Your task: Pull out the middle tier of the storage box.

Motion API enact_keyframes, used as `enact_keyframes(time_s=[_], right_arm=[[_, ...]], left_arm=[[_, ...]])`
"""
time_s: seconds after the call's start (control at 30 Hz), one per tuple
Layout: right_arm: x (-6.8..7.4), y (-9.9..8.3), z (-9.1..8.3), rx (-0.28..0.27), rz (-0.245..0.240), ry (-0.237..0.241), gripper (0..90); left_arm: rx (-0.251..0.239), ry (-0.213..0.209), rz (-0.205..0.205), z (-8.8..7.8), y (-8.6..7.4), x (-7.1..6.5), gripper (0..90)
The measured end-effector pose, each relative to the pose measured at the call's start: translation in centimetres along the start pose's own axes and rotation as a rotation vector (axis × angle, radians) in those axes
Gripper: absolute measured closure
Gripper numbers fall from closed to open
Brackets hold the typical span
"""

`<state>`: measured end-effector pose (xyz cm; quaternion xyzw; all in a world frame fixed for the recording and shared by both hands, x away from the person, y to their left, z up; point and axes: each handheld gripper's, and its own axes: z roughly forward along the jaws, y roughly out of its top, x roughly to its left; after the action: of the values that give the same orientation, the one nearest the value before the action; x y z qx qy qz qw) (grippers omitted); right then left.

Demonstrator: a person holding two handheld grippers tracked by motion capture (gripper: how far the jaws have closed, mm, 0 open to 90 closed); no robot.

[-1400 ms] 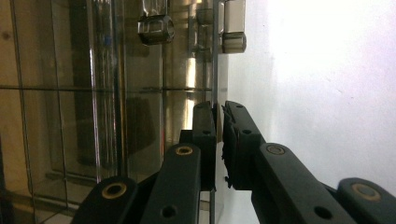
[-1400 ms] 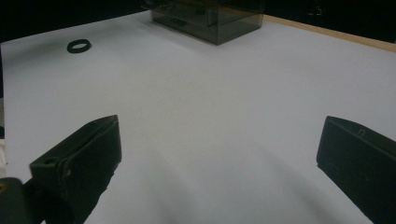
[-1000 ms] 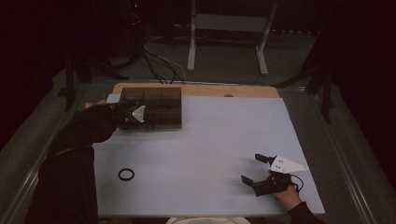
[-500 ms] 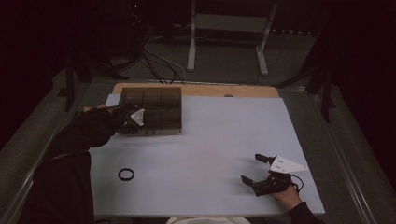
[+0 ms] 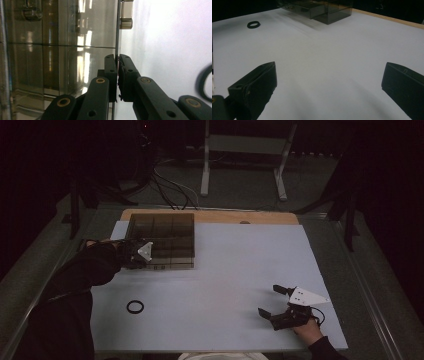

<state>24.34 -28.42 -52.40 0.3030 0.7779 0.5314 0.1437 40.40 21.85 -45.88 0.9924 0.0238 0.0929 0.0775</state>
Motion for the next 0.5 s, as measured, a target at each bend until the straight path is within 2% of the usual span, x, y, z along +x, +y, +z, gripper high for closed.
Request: enact_keyframes(time_s=[0.07,0.23,0.3,0.33,0.5], right_arm=[[0.00,0.00,0.00,0.001,-0.001,0.000,0.0],[-0.01,-0.01,0.00,0.001,0.000,-0.001,0.0],[0.01,0.01,-0.03,0.001,0.001,-0.001,0.0],[0.01,0.00,-0.03,0.001,0.002,-0.001,0.0],[0.00,0.00,-0.01,0.001,0.000,-0.001,0.0]], left_arm=[[0.001,0.017,0.000,-0.10,-0.02,-0.17,87.4],[0.000,0.012,-0.012,-0.15,-0.15,-0.33,87.3],[0.003,0.013,0.003,-0.20,-0.16,-0.48,87.3],[0.001,0.005,-0.002,-0.23,-0.19,-0.49,87.4],[0.003,0.024,0.002,-0.23,-0.35,-0.81,87.1]])
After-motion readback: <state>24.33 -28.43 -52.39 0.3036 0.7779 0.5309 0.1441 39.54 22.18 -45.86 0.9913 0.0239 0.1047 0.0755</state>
